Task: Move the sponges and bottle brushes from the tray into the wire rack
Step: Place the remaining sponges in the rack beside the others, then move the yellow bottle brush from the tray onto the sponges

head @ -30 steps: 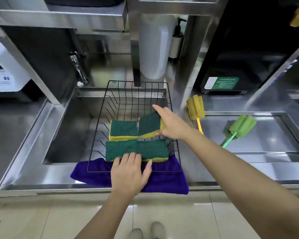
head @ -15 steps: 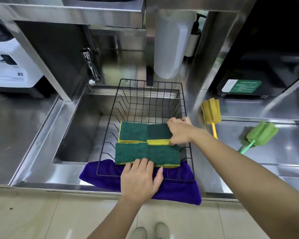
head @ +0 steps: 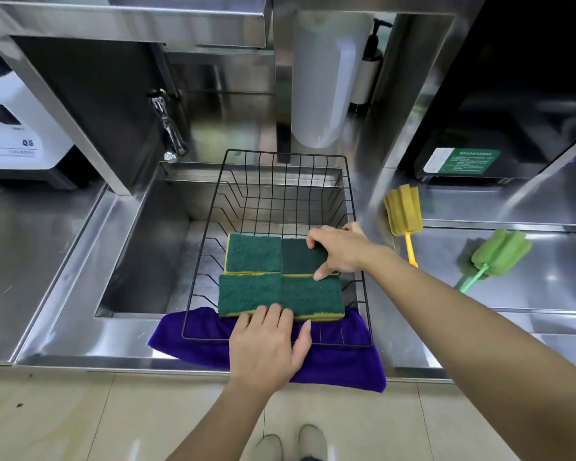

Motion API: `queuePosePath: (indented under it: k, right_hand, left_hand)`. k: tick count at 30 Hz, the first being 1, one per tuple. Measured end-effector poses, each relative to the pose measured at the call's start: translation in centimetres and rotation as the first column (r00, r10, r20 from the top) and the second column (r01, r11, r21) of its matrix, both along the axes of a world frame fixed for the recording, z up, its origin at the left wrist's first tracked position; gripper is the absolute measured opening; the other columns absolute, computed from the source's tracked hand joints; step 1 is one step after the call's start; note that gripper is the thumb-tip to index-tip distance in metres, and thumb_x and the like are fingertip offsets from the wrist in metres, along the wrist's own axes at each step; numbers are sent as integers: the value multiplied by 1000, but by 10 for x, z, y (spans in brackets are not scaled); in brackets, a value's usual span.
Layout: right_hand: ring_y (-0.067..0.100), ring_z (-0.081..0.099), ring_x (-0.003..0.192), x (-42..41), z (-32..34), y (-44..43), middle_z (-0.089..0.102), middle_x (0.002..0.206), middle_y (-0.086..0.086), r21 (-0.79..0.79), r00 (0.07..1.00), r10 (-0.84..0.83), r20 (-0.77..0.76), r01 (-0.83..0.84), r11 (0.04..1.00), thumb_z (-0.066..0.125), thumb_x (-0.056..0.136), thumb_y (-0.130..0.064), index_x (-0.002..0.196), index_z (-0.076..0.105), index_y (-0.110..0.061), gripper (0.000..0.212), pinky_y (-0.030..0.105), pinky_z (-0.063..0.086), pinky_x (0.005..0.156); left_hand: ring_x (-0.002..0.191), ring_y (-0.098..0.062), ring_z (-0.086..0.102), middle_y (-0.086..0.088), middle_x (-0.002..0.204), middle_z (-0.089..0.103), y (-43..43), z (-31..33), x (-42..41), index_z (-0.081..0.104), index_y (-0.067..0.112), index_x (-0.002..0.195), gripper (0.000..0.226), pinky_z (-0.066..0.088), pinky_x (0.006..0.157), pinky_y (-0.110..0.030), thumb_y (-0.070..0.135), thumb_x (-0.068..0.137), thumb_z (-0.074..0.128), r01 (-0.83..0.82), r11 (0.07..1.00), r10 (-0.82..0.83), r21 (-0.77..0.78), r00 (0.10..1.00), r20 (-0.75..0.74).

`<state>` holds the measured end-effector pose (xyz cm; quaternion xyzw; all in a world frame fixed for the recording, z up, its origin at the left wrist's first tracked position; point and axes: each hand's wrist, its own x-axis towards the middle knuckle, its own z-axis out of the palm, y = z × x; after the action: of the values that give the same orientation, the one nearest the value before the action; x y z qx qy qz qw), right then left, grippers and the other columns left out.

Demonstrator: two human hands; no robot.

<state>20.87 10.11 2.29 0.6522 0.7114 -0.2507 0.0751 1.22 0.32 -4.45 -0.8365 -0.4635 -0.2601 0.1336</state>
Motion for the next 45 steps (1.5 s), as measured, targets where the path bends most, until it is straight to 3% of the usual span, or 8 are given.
queuePosePath:
  k: [9, 14, 19, 24, 27, 30, 36, 45]
  right_hand:
    - [23, 45, 126, -3, 3, -10, 55, 129, 1, 50, 998, -1, 59, -1, 999, 71, 75, -45, 121, 46, -22, 57, 45, 8, 116]
    - [19, 28, 141, 2, 9, -31, 33, 153, 1, 182, 999, -30, 9, 28, 983, 56, 87, -45, 142, 34, -22, 63, 42, 8, 117]
    - [28, 51, 122, 21, 22, -50, 49, 138, 9, 363, 901, -291, -323, 402, 840, 54, 92, -28, 139, 37, -16, 51, 43, 43, 101]
    - [36, 55, 111, 53, 19, -70, 53, 126, 14, 350, 736, -578, -353, 677, 648, 51, 93, -25, 127, 41, -9, 39, 47, 48, 87]
    - [40, 54, 108, 68, 7, -85, 53, 120, 20, 306, 697, -664, -270, 716, 627, 48, 92, -26, 117, 43, -3, 34, 47, 47, 84]
    - [40, 51, 116, 78, -7, -97, 50, 127, 21, 258, 676, -720, -156, 732, 631, 47, 93, -30, 122, 41, 0, 41, 47, 44, 92]
    - [39, 53, 115, 85, -24, -104, 51, 127, 20, 123, 654, -752, -81, 755, 644, 39, 98, -33, 117, 49, -1, 38, 42, 44, 89]
    - [44, 58, 101, 80, -9, -90, 62, 103, 27, 222, 615, -730, -299, 789, 573, 45, 96, -24, 98, 48, -2, 22, 44, 45, 78]
  left_hand:
    - [58, -23, 53, -1, 63, 55, 0, 4, 1, 61, 13, 69, 54, 40, 54, -35, 43, 100, 29, -10, 1000, 10, -12, 1000, -3]
    - [56, -24, 54, -2, 61, 54, 1, 8, 1, 61, 12, 66, 44, 40, 52, -34, 40, 93, 41, -12, 999, 10, -50, 999, -33]
    - [64, -27, 57, -4, 69, 59, -2, 23, 18, 65, 10, 74, 48, 44, 60, -37, 48, 89, 41, -39, 977, 44, -210, 999, 18]
    - [69, -25, 58, -1, 74, 62, -20, 24, 50, 67, 13, 82, 49, 45, 64, -36, 51, 90, 38, 103, 969, -117, -224, 992, -50]
    - [65, -26, 56, -3, 69, 59, -23, 15, 49, 65, 11, 76, 50, 43, 59, -36, 50, 93, 37, 139, 974, -155, -179, 985, -78]
    - [63, -28, 53, -5, 66, 55, -21, 10, 48, 60, 10, 70, 50, 40, 57, -37, 48, 95, 38, 144, 984, -152, -103, 985, -77]
    - [62, -27, 53, -5, 67, 55, -22, 8, 49, 59, 10, 70, 55, 41, 57, -36, 48, 99, 32, 150, 986, -156, -79, 985, -75]
    - [62, -26, 53, -4, 66, 55, -20, 10, 49, 61, 11, 69, 56, 41, 55, -35, 50, 98, 33, 157, 984, -161, -78, 986, -43]
